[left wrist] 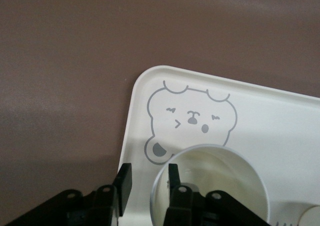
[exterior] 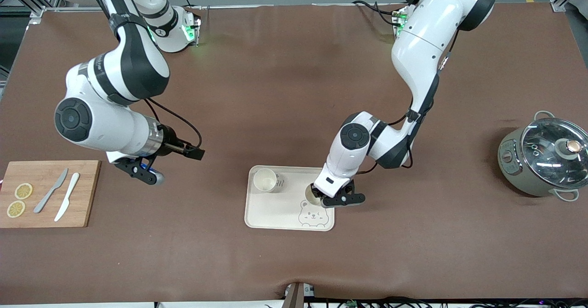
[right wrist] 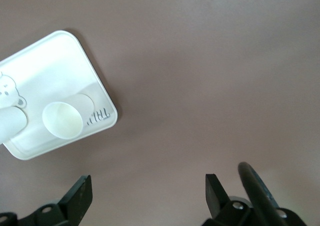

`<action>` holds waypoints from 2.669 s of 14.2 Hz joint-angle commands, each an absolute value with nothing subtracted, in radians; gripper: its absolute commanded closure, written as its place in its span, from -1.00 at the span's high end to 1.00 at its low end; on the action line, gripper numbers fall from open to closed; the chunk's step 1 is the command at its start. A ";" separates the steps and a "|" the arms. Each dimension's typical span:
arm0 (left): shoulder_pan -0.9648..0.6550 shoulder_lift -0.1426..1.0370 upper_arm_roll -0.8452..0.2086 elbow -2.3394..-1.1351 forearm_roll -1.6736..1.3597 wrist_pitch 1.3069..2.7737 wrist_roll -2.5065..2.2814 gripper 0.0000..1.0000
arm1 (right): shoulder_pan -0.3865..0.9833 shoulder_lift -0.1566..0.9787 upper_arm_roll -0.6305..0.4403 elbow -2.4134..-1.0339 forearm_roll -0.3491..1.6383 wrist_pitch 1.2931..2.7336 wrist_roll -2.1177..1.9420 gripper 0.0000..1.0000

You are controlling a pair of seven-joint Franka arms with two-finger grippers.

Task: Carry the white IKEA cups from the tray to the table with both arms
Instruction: 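Close the left gripper on the cup while the right gripper lowers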

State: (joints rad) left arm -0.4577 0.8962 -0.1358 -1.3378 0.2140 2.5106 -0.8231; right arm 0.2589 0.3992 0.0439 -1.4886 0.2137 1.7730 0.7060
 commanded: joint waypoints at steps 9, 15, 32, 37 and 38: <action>-0.468 0.879 -0.141 -1.330 0.230 2.511 -0.908 -1.00 | 0.325 0.528 0.040 -1.459 0.232 1.928 0.851 1.00; -0.485 0.842 -0.141 -1.328 0.230 2.447 -0.913 -1.00 | 0.359 0.592 0.040 -1.457 0.230 2.011 0.954 1.00; -0.457 0.624 -0.143 -1.347 0.230 1.996 -0.713 -1.00 | 0.477 0.732 0.040 -1.424 0.281 2.190 1.120 1.00; -0.359 0.507 -0.152 -1.462 0.178 1.985 -0.588 -1.00 | 0.488 0.762 0.037 -1.424 0.273 2.224 1.126 0.78; -0.330 0.476 -0.153 -1.491 0.169 1.985 -0.550 -1.00 | 0.486 0.765 0.037 -1.424 0.272 2.229 1.126 0.68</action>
State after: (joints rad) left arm -0.3828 0.5765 -0.1411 -1.3857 0.1998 1.9879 -0.6206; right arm 0.4789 0.7356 0.0453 -1.4511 0.2614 2.2209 1.1120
